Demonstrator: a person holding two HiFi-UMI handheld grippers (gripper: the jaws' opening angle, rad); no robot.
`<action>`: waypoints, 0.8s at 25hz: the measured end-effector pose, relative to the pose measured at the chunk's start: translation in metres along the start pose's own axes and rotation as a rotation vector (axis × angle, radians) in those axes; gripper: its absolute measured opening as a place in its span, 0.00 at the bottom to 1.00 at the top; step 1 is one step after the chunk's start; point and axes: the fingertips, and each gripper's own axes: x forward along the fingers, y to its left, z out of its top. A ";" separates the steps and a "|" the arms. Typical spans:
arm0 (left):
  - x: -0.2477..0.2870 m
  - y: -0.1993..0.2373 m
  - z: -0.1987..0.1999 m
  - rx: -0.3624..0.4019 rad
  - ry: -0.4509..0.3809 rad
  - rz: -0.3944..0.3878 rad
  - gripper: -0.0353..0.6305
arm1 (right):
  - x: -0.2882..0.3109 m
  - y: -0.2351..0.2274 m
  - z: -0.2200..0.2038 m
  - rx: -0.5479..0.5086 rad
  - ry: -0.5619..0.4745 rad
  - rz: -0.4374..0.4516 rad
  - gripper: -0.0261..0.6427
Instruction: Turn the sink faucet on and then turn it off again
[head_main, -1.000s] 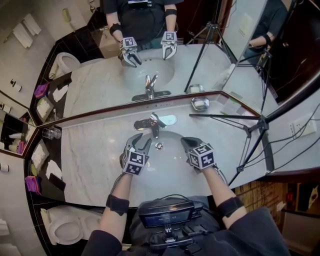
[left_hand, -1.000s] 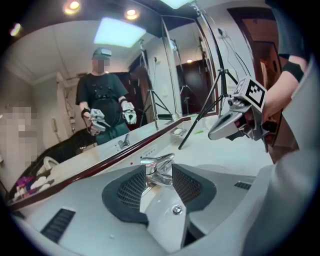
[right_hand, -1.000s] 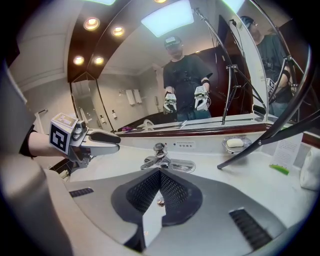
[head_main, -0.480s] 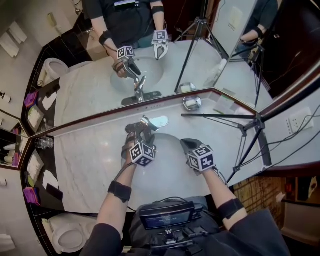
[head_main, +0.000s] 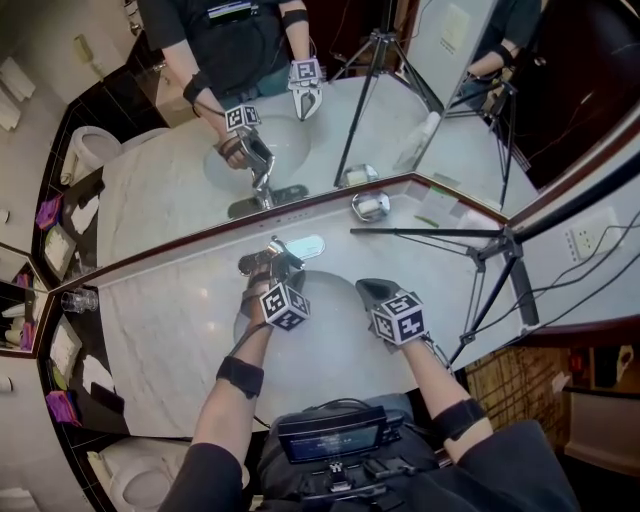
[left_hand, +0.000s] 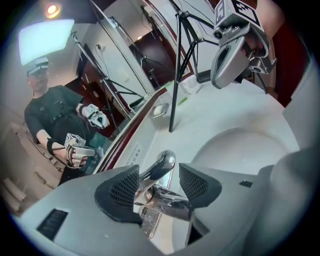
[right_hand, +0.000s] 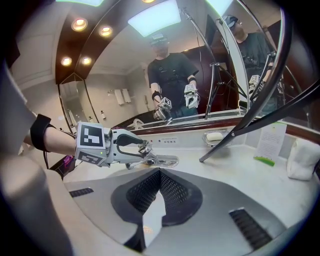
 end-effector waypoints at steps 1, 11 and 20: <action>0.002 0.000 0.000 0.001 0.003 -0.001 0.43 | 0.000 -0.001 -0.001 0.003 0.001 -0.002 0.07; 0.012 0.009 0.007 -0.039 0.004 0.010 0.41 | 0.000 -0.005 -0.005 0.018 0.004 -0.006 0.07; 0.005 0.018 0.010 -0.081 -0.031 0.031 0.36 | 0.004 -0.001 -0.005 0.020 0.001 0.003 0.07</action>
